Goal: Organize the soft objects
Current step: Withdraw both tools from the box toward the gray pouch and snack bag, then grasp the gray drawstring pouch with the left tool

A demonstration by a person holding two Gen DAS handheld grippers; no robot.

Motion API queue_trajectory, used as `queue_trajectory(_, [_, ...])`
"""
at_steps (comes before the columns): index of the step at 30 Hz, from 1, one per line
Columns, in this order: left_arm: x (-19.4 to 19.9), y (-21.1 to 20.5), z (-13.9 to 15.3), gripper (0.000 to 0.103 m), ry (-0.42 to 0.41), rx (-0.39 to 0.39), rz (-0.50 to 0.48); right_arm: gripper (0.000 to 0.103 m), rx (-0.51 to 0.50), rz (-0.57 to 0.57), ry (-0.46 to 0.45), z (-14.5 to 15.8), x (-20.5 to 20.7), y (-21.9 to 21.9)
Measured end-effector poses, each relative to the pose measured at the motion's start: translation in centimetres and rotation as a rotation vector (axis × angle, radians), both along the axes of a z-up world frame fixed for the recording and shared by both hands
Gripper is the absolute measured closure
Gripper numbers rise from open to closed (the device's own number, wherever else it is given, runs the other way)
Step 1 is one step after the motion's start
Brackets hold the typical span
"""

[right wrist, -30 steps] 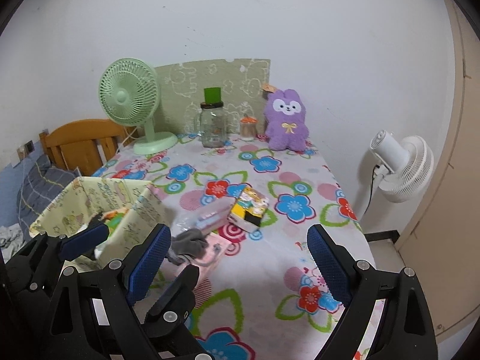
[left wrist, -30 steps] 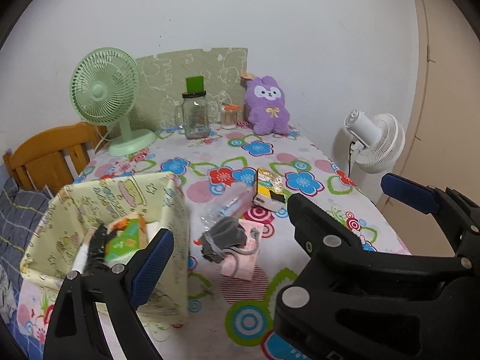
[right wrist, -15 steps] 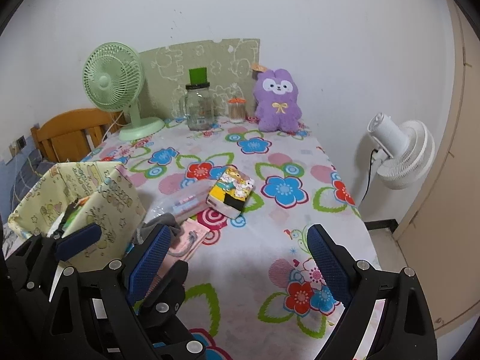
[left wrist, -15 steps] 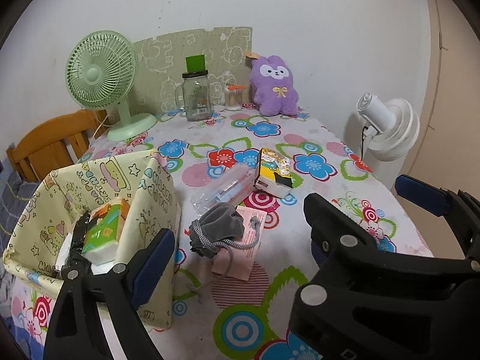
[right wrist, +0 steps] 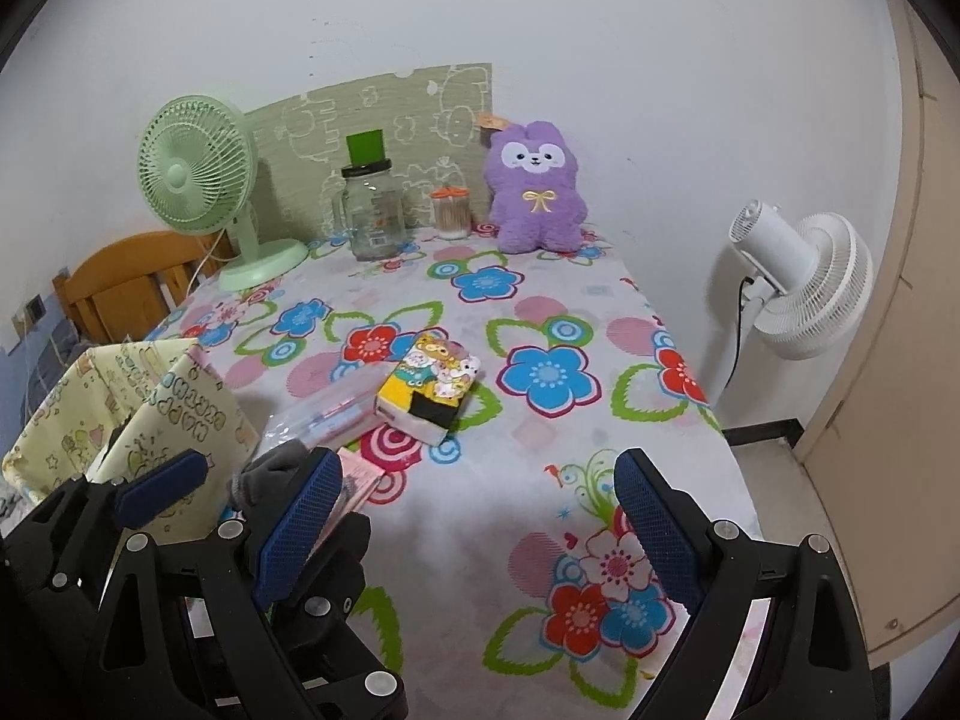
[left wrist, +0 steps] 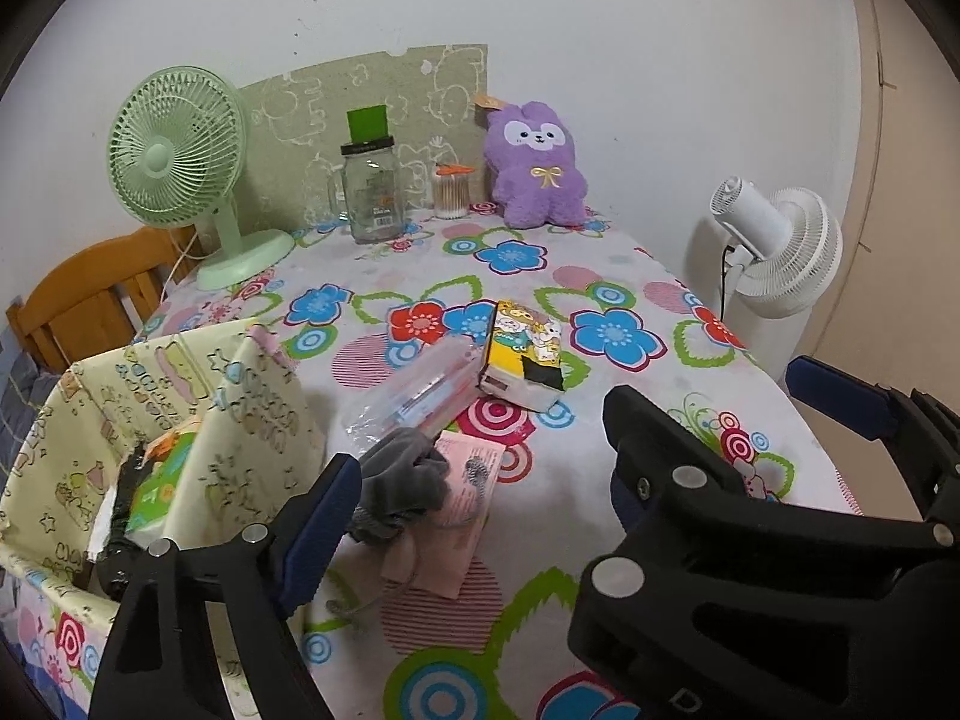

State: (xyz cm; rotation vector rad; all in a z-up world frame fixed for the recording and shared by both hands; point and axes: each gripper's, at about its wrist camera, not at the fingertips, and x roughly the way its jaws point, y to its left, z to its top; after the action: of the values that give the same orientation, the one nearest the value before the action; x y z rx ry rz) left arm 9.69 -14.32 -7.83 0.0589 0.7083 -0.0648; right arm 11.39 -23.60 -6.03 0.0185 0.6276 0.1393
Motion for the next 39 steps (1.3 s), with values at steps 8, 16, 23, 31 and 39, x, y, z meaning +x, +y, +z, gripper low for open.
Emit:
queue_trajectory(8, [1.9, 0.2, -1.3, 0.017, 0.018, 0.025, 0.097, 0.009, -0.004, 0.005, 0.024, -1.0, 1.8, -0.5])
queue_trajectory(16, [3.6, 0.8, -2.6, 0.024, 0.073, 0.043, 0.159, 0.009, 0.005, 0.019, 0.061, -2.3, 3.7, -0.4])
queue_trajectory(23, [4.2, 0.7, -3.2, 0.026, 0.083, 0.062, 0.173, 0.009, 0.004, 0.013, 0.085, -3.1, 4.7, -0.3])
queue_trajectory(31, [4.6, 1.4, -3.3, 0.061, 0.079, 0.067, 0.206, 0.009, -0.004, 0.022, 0.092, -3.3, 5.3, 0.1])
queue_trajectory(39, [5.0, 2.2, -3.3, 0.077, 0.088, 0.032, 0.194, 0.009, -0.029, 0.040, 0.082, -2.9, 5.8, 1.2])
